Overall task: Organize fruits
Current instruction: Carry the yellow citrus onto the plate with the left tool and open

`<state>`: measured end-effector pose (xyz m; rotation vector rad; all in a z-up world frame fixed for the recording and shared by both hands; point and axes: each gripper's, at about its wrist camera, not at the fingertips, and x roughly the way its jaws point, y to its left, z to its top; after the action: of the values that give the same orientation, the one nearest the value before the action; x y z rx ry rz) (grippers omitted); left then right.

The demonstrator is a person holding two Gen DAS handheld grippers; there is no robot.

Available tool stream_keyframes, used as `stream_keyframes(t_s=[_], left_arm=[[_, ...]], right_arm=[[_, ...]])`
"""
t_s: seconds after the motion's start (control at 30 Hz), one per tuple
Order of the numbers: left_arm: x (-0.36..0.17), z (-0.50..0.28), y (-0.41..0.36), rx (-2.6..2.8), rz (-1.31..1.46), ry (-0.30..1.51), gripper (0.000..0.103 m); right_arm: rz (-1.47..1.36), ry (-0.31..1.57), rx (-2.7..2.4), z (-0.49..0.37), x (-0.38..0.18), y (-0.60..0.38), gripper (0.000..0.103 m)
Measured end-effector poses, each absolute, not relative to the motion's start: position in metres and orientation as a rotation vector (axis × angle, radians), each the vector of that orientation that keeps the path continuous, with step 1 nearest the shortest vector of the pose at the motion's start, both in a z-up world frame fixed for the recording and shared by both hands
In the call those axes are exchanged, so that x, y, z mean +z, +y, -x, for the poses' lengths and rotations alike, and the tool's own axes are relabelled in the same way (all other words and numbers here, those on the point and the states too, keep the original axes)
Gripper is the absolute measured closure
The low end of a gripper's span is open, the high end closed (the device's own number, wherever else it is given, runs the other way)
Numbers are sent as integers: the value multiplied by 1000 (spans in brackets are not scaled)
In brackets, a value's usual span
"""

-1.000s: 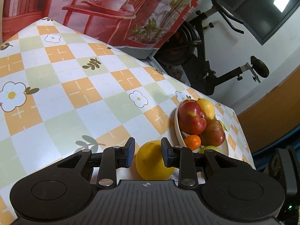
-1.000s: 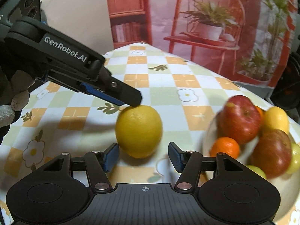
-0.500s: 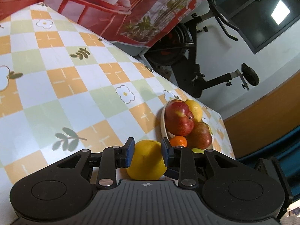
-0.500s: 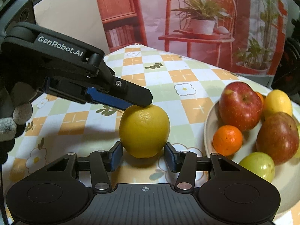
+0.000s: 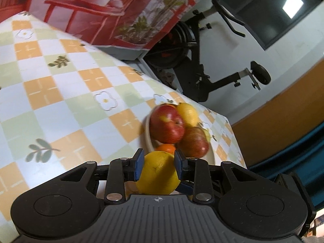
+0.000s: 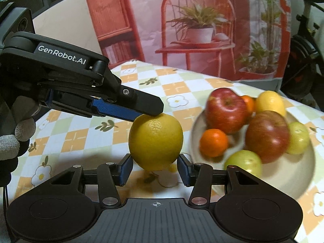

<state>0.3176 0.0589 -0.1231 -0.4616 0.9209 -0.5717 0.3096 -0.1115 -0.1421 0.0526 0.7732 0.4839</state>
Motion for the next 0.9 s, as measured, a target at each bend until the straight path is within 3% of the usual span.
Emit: stream_keyframes(t_s=[0.9], left_arm=[[-85, -305, -47, -630, 224, 908, 70]], right_arm=[[-125, 656, 404, -266, -127, -199, 59]])
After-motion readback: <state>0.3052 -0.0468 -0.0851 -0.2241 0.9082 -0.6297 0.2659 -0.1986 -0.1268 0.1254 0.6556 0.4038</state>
